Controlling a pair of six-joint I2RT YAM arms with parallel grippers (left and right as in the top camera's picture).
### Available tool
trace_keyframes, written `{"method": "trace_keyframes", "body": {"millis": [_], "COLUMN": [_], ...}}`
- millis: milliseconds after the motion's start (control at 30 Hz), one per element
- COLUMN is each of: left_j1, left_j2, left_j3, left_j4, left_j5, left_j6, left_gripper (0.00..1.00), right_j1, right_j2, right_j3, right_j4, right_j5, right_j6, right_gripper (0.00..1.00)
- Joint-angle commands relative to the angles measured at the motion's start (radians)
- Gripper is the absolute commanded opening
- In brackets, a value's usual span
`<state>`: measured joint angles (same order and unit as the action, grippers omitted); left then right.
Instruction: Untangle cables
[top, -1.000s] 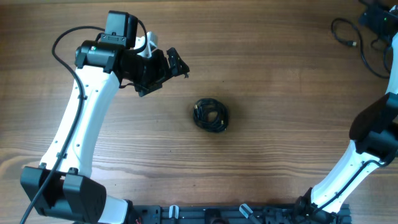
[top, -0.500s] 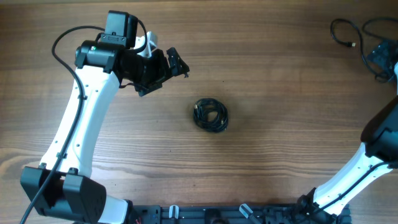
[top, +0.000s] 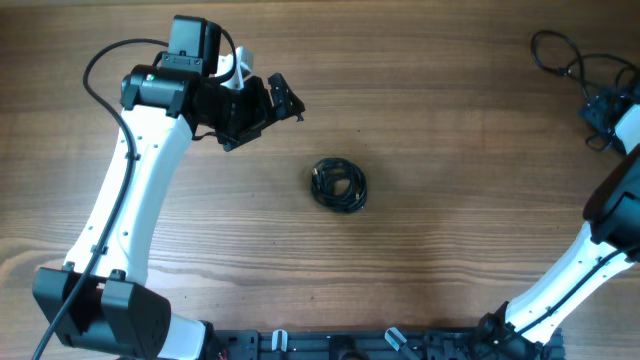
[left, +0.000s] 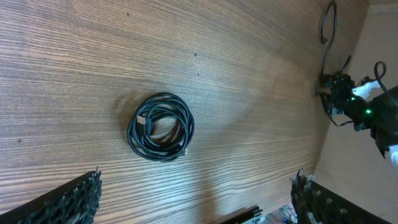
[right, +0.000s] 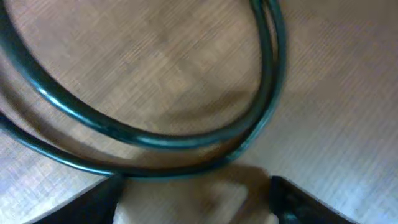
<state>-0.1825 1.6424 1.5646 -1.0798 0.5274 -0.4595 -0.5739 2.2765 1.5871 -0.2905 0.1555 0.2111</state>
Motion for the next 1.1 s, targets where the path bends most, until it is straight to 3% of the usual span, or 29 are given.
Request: {"method": "trace_keyframes", "body": {"millis": [0, 167, 233, 433, 533, 633, 733, 833, 967, 1067], "left_j1": [-0.003, -0.003, -0.003, -0.003, -0.002, 0.000, 0.000, 0.000, 0.000, 0.000], "left_j2": [-0.021, -0.021, -0.021, -0.021, -0.021, -0.021, -0.021, -0.021, -0.021, -0.021], "left_j3": [0.011, 0.011, 0.011, 0.011, 0.011, 0.010, 0.010, 0.010, 0.010, 0.010], "left_j4": [0.002, 0.002, 0.003, 0.000, -0.001, -0.007, -0.027, -0.055, -0.059, -0.058], "left_j5": [-0.006, -0.006, -0.006, -0.029, -0.114, -0.156, -0.235, -0.253, -0.253, -0.260], "left_j6": [0.018, 0.018, 0.018, 0.018, 0.003, 0.003, 0.003, 0.004, 0.005, 0.004], "left_gripper": [1.00, 1.00, 1.00, 1.00, 1.00, 1.00, 1.00, 1.00, 1.00, 1.00], "right_j1": [0.002, 0.016, 0.041, 0.056, 0.056, 0.056, 0.080, 0.172, 0.350, 0.560], "right_j2": [0.084, 0.105, 0.104, -0.026, -0.182, -0.394, -0.536, -0.569, -0.566, -0.565], "right_j3": [-0.010, 0.002, 0.050, 0.389, 0.412, 0.412, 0.412, 0.411, 0.345, 0.234], "right_j4": [0.074, 0.306, 0.267, -0.193, -0.324, -0.572, -0.855, -1.073, -1.161, -1.072], "right_j5": [-0.114, -0.346, -0.391, -0.420, -0.420, -0.551, -0.787, -0.782, -0.782, -0.720], "right_j6": [0.037, 0.131, 0.110, 0.032, 0.062, 0.200, 0.143, 0.077, 0.080, 0.138], "right_gripper": [0.58, 0.60, 0.64, 0.86, 0.99, 1.00, 1.00, 1.00, 1.00, 1.00]}}
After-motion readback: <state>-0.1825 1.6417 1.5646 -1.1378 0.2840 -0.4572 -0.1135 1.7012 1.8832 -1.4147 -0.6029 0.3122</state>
